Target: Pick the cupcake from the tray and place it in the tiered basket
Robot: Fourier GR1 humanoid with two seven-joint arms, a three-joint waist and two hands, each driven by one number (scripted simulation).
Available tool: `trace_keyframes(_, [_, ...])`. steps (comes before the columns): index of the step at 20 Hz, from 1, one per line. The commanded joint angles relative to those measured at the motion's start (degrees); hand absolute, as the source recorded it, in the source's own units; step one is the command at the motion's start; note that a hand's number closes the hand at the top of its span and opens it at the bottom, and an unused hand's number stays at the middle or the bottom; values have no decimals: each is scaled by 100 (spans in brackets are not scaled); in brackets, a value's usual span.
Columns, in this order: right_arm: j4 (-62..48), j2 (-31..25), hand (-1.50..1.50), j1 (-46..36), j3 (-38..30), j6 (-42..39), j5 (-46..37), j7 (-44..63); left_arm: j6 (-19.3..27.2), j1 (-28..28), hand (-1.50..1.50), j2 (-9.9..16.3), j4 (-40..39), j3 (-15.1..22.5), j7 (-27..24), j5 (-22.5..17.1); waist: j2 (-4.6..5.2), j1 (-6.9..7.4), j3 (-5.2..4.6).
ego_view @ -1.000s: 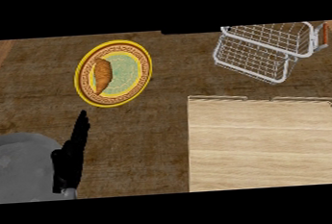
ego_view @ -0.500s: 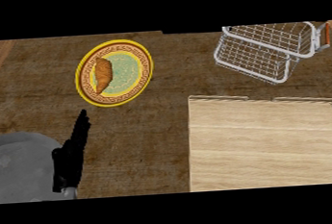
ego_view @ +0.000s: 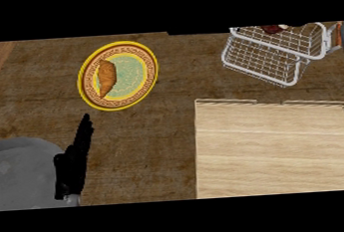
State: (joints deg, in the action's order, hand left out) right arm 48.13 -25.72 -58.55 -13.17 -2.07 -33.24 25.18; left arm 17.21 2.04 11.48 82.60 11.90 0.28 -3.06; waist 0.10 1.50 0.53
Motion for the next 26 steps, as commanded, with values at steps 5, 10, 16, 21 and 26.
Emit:
trace_keyframes(5, [-608,467,-150,31,-950,838,896,-956,40,120,0,-190,-314,52,139,43,52,-18,-46])
trace_keyframes(10, [-294,228,-150,-134,-1369,987,1324,-1288,302,100,0,-387,-505,124,-10,301,10,-136,-51])
trace_keyframes(16, [-62,-593,-150,-51,-1764,1925,1077,-958,-141,276,0,86,-114,-237,290,-95,-27,-187,-52])
trace_keyframes(21, [289,-1325,-150,499,-2216,1492,1417,-332,58,587,0,-185,-114,-42,32,91,-52,-268,-54])
trace_keyframes(26, [533,-2201,-150,1593,-3172,370,2342,-651,-104,385,0,45,-8,-328,236,-78,-55,-359,-45])
